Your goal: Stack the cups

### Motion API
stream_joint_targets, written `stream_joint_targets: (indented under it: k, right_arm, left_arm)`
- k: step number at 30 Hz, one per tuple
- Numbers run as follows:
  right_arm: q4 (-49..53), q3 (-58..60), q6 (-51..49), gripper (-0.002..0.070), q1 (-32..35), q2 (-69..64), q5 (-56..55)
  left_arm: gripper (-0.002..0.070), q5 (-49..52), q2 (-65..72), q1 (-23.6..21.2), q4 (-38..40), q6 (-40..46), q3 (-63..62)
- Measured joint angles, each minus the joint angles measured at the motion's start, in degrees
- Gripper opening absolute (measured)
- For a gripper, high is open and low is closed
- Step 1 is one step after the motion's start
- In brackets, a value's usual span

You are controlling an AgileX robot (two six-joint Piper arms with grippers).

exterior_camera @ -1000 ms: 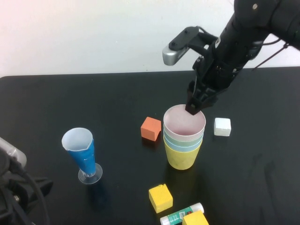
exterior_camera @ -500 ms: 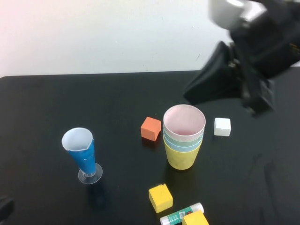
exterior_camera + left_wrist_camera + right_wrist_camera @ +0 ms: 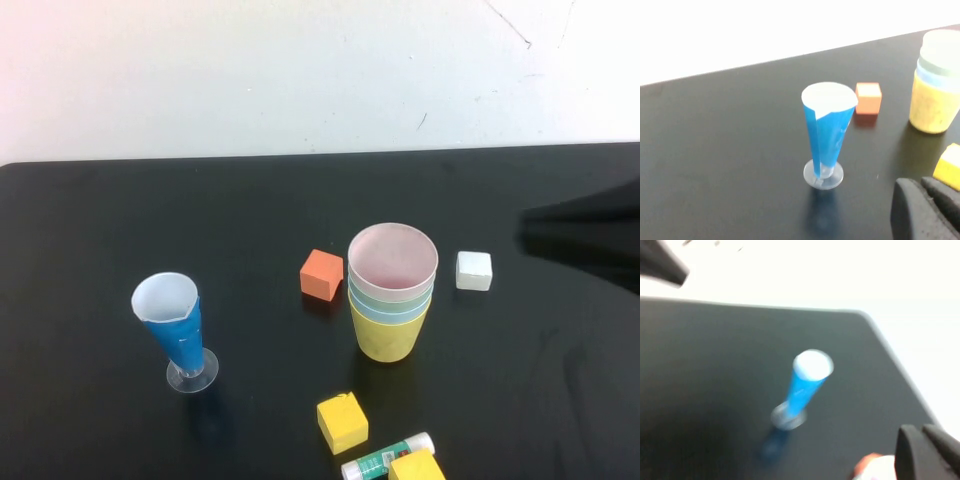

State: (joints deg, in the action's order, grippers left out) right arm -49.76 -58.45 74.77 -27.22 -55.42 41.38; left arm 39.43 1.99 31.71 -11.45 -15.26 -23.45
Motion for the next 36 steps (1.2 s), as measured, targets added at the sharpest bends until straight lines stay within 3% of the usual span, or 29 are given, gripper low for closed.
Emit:
stream_joint_targets:
  k: [5,12,24,32,36]
  right_arm:
    - [-7.9,12.2,8.9,-0.0001,0.0,12.4,-15.0]
    - [-10.3,24.5,10.7,-0.0001,0.0,23.1,-29.6]
    - [-10.7,36.1,11.4,-0.0001,0.0,24.3,-28.5]
    - [-10.7,44.8,13.1,-0.0001,0.0,26.6,-38.8]
    - [-10.7,46.2,13.2,-0.0001,0.0,28.7,-37.9]
  left_arm:
    - [-0.0001,2.4,0.0,0.0,0.0,0.0,0.0]
    - [-0.0001,2.6,0.0,0.0,0.0,0.0,0.0]
    - [-0.0001,2.7,0.0,0.0,0.0,-0.3,0.0]
    - [-0.0001,2.7,0.0,0.0,0.0,-0.3,0.0]
    - [-0.0001,2.7,0.0,0.0,0.0,-0.2,0.0]
